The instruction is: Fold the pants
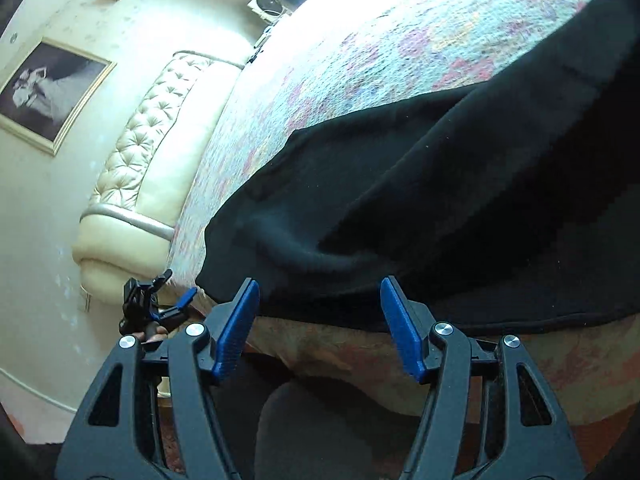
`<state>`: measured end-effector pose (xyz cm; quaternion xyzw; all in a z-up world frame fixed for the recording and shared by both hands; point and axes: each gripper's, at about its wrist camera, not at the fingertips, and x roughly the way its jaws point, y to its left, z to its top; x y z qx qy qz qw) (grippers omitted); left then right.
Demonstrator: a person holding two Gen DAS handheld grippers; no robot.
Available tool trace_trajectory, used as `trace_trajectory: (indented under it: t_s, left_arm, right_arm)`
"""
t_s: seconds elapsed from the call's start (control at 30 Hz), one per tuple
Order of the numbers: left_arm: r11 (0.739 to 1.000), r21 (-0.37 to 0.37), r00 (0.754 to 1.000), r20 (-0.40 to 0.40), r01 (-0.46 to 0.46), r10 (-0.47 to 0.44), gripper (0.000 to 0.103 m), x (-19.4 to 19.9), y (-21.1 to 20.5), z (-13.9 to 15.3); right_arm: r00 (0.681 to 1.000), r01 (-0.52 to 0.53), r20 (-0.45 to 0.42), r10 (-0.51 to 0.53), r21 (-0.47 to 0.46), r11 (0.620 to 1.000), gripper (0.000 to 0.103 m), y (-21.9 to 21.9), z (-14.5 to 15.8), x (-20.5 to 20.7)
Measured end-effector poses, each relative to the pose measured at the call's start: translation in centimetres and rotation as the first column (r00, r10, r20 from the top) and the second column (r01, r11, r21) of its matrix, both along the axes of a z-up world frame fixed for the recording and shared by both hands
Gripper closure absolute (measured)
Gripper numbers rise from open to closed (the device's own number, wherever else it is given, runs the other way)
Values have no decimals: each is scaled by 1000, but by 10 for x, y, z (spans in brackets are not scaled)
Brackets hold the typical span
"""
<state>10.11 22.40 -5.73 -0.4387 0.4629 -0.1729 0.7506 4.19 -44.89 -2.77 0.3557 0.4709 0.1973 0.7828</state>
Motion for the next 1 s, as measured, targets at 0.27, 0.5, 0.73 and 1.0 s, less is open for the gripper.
trace_trajectory:
  t_s: [0.27,0.5,0.73,1.0]
  left_arm:
    - [995,99,998,-65,-11,18,35,17,-17,-1]
    - [965,256,984,-150,-51,92,69,18,-28,-15]
    - [967,236,976,-173,-93,135,79,12,-20,-21]
    - [968,236,977,-169,-90,132,79,9,-15,-20]
  right_arm:
    - [995,94,-52,-91,67,993,40,-26,-11,1]
    - [960,262,-143,-241,151,953,40,-57,-31,-8]
    - [950,295,-169,-263,212,932,42,-56,-50,-1]
    - [931,333,-211,-297,163,929,91,-46,-59,10]
